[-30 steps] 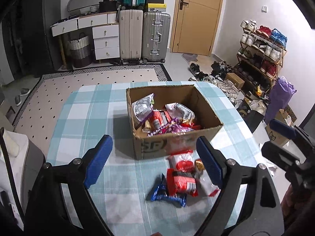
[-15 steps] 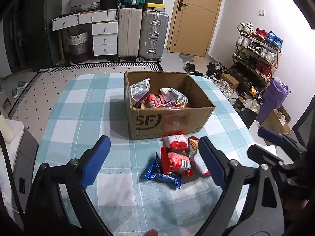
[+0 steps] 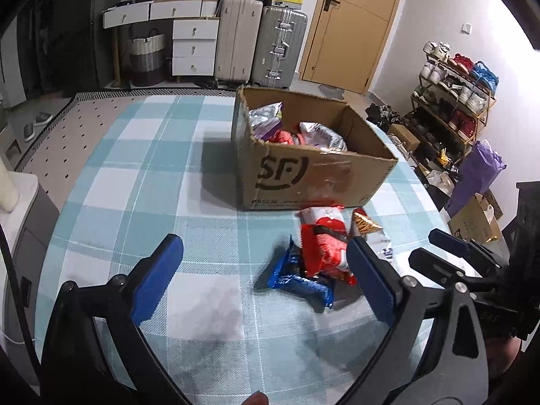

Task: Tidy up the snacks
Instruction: 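Grasp the white noodle bag with the right tool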

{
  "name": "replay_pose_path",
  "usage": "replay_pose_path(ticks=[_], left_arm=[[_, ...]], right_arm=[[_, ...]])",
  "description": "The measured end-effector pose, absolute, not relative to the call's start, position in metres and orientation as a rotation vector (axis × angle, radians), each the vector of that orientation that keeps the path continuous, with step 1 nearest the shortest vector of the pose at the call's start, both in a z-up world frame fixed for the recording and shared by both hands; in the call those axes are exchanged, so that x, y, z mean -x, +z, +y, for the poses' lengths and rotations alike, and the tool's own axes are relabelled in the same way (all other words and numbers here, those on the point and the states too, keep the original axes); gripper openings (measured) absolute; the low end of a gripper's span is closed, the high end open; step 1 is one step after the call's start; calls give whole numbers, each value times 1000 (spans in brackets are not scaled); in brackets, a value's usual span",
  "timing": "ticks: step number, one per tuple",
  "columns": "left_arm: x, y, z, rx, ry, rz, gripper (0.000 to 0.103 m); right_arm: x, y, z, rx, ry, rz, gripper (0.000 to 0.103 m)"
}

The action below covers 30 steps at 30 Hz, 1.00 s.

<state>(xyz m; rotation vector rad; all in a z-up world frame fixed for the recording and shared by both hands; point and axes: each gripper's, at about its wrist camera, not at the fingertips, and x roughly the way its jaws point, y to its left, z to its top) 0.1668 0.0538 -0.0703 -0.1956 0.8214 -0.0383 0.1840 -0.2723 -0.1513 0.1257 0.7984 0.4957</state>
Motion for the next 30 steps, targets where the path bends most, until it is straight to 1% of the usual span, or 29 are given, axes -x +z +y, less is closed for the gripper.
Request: replay_pose_path(ticks=[16, 30], left_arm=[[-172, -108, 73, 236, -2, 868, 101], [-173, -121, 71, 237, -12, 898, 102]], right_arm=[[-230, -208, -267, -200, 487, 915, 85], [-249, -223, -266, -250, 495, 947, 85]])
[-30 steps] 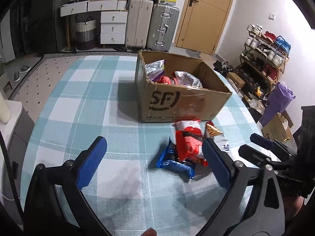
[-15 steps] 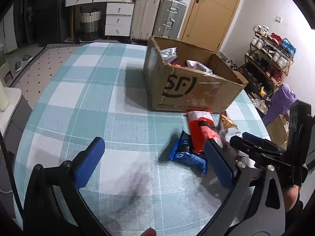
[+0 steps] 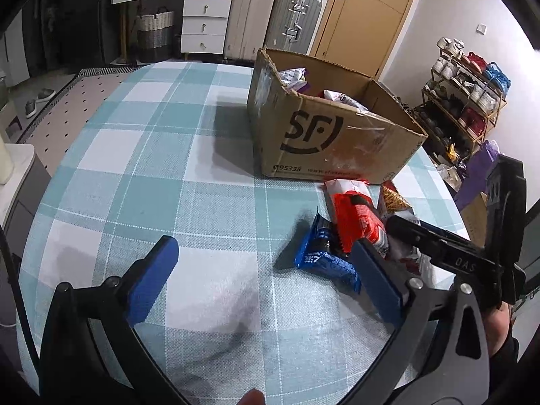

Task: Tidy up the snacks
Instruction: 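Grasp the white noodle bag with the right tool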

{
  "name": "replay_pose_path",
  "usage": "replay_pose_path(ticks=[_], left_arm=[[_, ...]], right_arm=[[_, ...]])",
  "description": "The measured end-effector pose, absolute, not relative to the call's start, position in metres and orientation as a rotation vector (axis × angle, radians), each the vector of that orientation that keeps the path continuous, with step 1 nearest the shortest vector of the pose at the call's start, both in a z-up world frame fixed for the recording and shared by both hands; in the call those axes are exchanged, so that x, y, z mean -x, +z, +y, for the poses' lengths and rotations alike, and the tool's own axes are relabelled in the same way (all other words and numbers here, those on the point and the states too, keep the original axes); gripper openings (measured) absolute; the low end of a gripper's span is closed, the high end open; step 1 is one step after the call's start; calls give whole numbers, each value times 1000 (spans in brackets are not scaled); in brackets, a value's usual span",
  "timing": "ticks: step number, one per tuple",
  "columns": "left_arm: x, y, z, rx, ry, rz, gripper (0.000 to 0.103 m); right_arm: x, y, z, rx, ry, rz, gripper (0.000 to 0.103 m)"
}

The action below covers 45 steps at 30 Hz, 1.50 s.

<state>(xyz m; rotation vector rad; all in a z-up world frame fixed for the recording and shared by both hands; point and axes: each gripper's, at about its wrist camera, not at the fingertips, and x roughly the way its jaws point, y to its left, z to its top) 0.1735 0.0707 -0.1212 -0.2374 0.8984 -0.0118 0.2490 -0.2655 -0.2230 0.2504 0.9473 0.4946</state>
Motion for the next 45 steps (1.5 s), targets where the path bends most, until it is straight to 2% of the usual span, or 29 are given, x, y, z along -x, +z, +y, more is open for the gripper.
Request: replay_pose_path(ticks=[12, 16, 20, 26, 45], left_arm=[[-169, -127, 70, 227, -9, 931, 102], [-166, -125, 68, 224, -13, 934, 102], [-164, -125, 67, 222, -12, 940, 102], [-158, -119, 64, 210, -9, 935, 102], [-148, -103, 44, 165, -18, 920, 102]], right_arm=[[-253, -228, -263, -284, 485, 925, 80], [-252, -229, -263, -291, 490, 923, 74], [-250, -231, -262, -276, 508, 925, 58], [-244, -228, -265, -304, 534, 908, 46], [-212, -213, -299, -374, 538, 862, 45]])
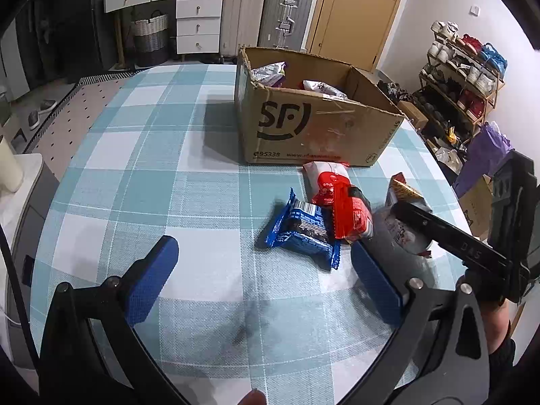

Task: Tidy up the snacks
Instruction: 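Grasp the white noodle bag with the right tool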

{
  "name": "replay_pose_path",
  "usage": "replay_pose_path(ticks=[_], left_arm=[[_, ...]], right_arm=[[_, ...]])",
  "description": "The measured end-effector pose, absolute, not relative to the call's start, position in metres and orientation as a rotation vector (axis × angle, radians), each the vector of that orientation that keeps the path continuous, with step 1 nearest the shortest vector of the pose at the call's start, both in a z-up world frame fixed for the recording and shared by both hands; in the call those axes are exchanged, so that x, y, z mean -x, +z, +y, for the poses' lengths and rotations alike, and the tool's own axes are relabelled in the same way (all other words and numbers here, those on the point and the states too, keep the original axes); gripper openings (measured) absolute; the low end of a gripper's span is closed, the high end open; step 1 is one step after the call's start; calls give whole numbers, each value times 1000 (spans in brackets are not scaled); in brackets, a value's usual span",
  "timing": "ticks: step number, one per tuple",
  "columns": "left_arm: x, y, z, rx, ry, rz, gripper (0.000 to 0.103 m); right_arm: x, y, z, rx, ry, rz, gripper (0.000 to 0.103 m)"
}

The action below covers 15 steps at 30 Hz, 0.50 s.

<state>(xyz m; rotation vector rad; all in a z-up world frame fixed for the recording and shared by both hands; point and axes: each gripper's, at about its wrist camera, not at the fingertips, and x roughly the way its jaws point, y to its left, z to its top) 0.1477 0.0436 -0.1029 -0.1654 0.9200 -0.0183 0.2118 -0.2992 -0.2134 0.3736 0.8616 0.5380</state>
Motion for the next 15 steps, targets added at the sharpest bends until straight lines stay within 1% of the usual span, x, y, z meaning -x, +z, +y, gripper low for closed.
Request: replay_pose_path(ticks=[15], left_arm=[[-165, -112, 13, 99, -47, 953, 102]], right_arm=[[-182, -207, -324, -389, 537, 826, 45]])
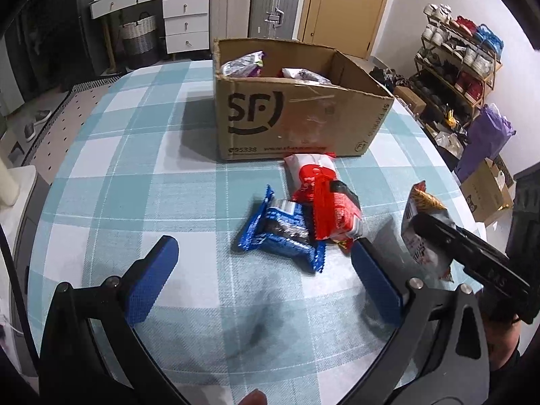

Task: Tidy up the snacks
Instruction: 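Grasp the white noodle bag with the right tool, then grasp the red wafer pack with the left tool while the right tool holds the noodle bag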

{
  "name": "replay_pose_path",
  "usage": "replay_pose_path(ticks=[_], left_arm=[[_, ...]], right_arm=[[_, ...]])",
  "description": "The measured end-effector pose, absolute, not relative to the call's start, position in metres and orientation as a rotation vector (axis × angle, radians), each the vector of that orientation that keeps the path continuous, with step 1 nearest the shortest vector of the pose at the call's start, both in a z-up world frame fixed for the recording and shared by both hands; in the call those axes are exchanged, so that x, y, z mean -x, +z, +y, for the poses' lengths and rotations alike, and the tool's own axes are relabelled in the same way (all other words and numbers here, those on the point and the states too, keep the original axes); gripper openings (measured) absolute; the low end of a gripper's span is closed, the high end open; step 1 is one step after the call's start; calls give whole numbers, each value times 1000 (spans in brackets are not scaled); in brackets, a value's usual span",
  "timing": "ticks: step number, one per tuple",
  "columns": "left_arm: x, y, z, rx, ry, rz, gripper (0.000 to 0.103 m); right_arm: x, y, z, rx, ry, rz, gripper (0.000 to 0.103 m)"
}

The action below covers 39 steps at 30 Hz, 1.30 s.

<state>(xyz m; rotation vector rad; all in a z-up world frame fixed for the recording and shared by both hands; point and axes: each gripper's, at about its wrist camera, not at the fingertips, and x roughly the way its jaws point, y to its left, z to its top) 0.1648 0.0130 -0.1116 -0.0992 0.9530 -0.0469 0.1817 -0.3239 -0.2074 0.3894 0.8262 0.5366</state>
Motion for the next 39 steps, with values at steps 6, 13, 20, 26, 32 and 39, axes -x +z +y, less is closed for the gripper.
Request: replay_pose_path(ticks=[6, 13, 20, 26, 32, 39], left_arm=[[-179, -118, -11, 60, -81, 998, 102], [-202, -124, -35, 44, -167, 1016, 102], [-216, -136, -53, -27, -155, 1036, 102], [-229, -151, -66, -129, -95, 1041, 102], [-236, -166, -79, -229, -55, 1046, 101], [-236, -174, -79, -249, -34, 1046, 94]], right_arm=[[-174, -210, -336, -419, 528, 818, 45], [-172, -212, -348, -454, 523, 818, 45], [-169, -212, -356, -473, 523, 808, 46], [-165, -212, -361, -488, 515, 803, 45], [-165, -215, -365, -500, 513, 810, 45], [-165, -216, -366, -502, 510, 809, 45]])
